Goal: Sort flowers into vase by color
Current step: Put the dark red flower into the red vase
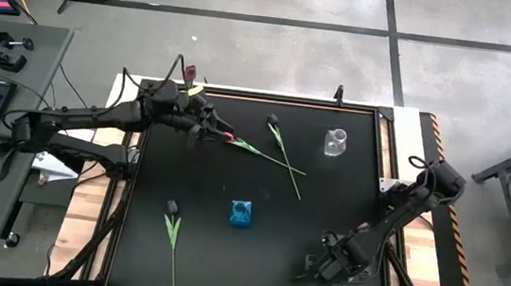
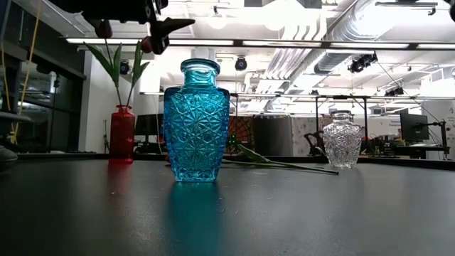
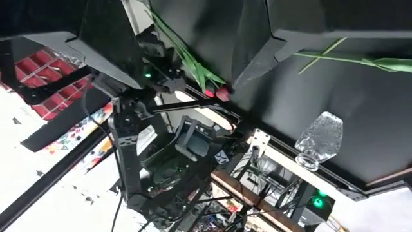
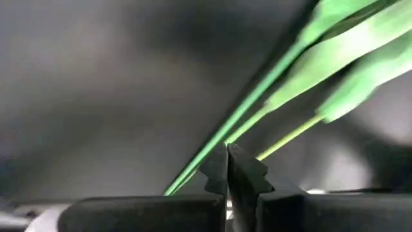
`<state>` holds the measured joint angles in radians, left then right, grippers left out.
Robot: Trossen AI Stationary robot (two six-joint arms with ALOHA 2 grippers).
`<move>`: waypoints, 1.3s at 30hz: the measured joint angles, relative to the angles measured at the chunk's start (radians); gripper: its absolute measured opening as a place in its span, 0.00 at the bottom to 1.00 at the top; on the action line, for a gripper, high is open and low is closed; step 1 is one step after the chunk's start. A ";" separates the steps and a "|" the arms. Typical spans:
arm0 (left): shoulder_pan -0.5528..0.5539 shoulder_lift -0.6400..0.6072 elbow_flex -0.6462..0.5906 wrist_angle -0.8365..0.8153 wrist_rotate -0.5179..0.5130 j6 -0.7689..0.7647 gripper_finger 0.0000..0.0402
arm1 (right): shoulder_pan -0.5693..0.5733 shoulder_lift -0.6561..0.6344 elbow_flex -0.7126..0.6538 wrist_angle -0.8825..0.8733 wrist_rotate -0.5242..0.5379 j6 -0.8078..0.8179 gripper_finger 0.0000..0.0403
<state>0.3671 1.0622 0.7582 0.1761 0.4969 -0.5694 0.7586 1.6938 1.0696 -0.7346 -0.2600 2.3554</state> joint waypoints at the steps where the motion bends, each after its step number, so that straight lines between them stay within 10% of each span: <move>1: -0.001 0.000 0.000 0.000 0.000 -0.005 0.55 | 0.000 -0.004 -0.014 -0.016 -0.006 0.001 0.00; 9: -0.001 0.000 0.000 0.000 0.000 -0.105 0.55 | 0.019 -0.063 -0.069 -0.010 0.032 -0.022 0.05; 21: -0.001 0.000 0.000 0.001 -0.005 -0.131 0.55 | 0.026 -0.057 -0.070 -0.101 0.095 -0.013 0.54; 39: -0.001 0.002 0.000 0.000 -0.012 -0.135 0.55 | -0.007 -0.035 -0.070 -0.113 0.129 -0.024 0.51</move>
<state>0.3656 1.0637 0.7582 0.1761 0.4847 -0.7044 0.7513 1.6587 0.9993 -0.8480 -0.1307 2.3315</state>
